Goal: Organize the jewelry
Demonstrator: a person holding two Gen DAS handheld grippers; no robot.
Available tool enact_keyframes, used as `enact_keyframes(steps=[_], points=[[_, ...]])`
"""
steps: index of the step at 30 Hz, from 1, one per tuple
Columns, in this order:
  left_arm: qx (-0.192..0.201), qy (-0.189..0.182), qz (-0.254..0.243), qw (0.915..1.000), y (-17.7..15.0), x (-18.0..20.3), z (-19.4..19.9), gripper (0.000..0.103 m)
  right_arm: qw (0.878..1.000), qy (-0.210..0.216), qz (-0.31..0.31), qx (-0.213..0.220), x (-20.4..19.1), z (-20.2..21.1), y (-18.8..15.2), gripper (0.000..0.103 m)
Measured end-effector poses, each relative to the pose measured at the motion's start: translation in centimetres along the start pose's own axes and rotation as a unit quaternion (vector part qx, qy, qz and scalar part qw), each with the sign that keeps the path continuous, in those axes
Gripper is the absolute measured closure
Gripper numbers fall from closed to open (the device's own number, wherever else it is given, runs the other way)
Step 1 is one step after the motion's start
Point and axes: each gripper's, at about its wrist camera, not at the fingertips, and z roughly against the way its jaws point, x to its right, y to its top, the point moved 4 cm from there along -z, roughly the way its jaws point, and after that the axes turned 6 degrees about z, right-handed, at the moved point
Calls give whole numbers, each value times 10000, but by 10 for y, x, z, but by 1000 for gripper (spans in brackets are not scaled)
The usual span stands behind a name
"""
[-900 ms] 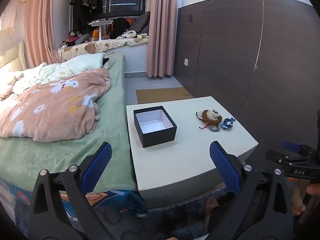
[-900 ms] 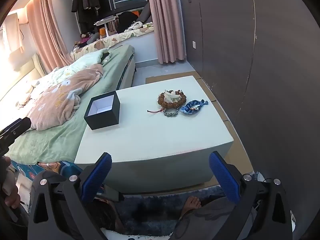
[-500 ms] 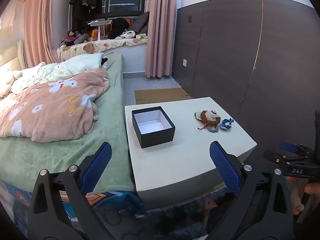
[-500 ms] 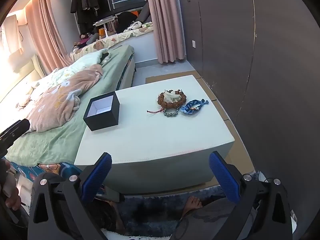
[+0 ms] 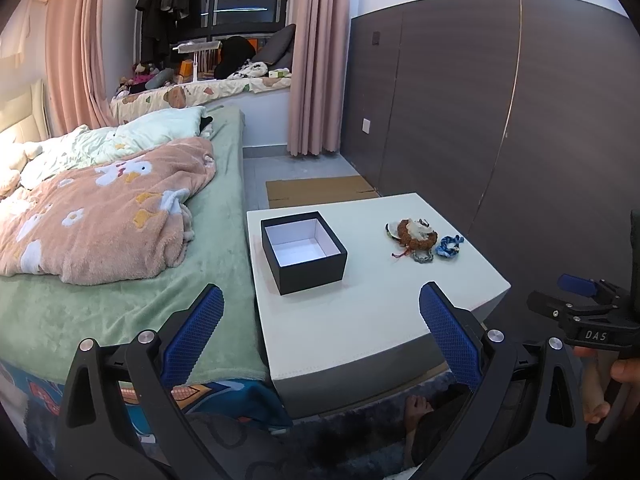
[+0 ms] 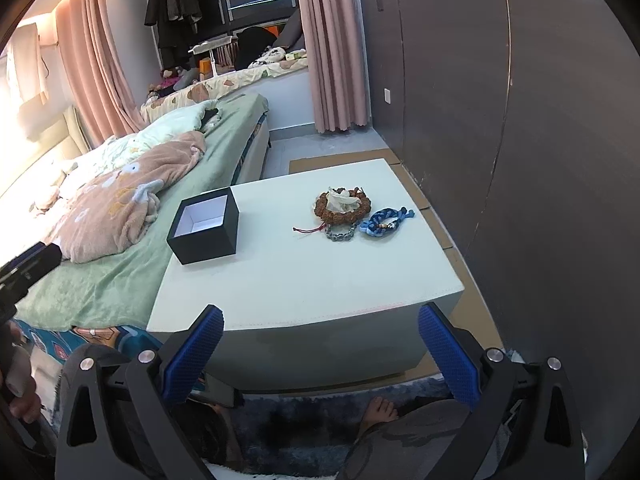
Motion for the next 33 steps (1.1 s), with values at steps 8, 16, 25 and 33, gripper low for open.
enact_keyframes(steps=[8, 16, 25, 33], points=[[-6, -18, 81, 10000, -2, -3, 2, 5, 10000, 52, -58, -16, 1, -2, 0, 8], [48, -29, 69, 10000, 1, -1, 5, 5, 10000, -54, -19, 42, -2, -2, 2, 8], [52, -39, 46, 10000, 2, 1, 7, 5, 10000, -61, -10, 59, -2, -1, 2, 8], [59, -40, 21, 10000, 1, 4, 8, 5, 9999, -83, -11, 92, -1, 0, 3, 8]])
